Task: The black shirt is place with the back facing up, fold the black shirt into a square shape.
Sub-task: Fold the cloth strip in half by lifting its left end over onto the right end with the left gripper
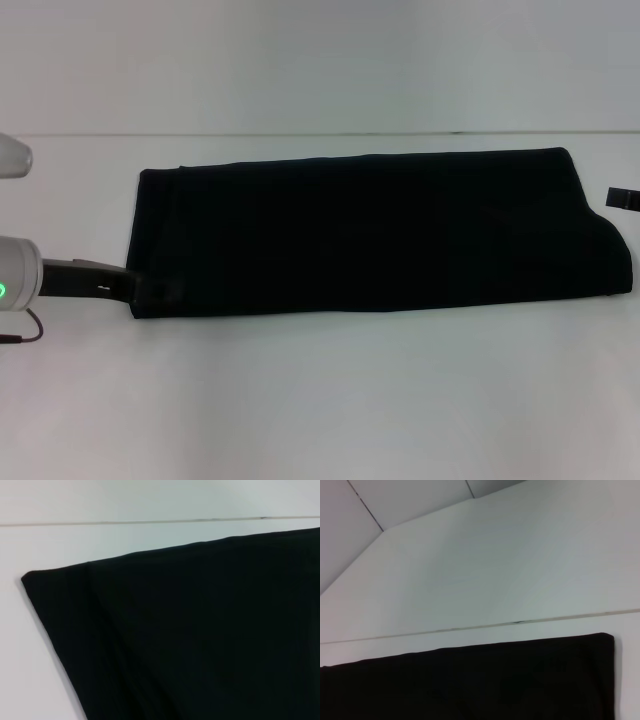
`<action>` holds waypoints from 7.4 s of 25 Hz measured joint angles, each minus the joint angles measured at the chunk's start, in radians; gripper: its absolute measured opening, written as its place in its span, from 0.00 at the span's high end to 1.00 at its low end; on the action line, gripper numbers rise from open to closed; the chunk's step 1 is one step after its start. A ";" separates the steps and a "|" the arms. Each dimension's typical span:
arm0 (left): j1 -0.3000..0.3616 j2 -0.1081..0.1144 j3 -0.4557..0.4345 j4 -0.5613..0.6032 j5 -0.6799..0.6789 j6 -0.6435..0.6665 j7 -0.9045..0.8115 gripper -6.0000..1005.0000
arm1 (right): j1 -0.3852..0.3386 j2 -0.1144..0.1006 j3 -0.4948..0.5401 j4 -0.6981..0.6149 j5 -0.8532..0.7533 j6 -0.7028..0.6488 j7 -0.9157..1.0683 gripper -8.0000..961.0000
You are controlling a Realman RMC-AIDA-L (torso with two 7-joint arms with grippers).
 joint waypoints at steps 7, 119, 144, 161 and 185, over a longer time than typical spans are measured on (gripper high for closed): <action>-0.006 0.001 -0.001 -0.010 0.007 -0.004 0.004 0.55 | 0.002 -0.005 0.000 -0.002 -0.017 0.002 0.002 0.29; -0.051 0.081 -0.350 -0.346 -0.085 0.232 -0.531 0.04 | 0.130 0.107 -0.080 -0.105 0.077 -0.310 -0.311 0.06; 0.001 0.067 -0.421 -0.358 -0.084 0.092 -0.734 0.04 | 0.142 0.128 -0.076 -0.103 0.130 -0.281 -0.340 0.06; 0.003 0.066 -0.428 -0.389 -0.081 0.050 -0.741 0.04 | 0.145 0.136 -0.069 -0.097 0.130 -0.256 -0.351 0.06; -0.011 0.070 -0.426 -0.417 -0.083 0.027 -0.745 0.04 | 0.161 0.129 -0.076 -0.097 0.130 -0.235 -0.352 0.06</action>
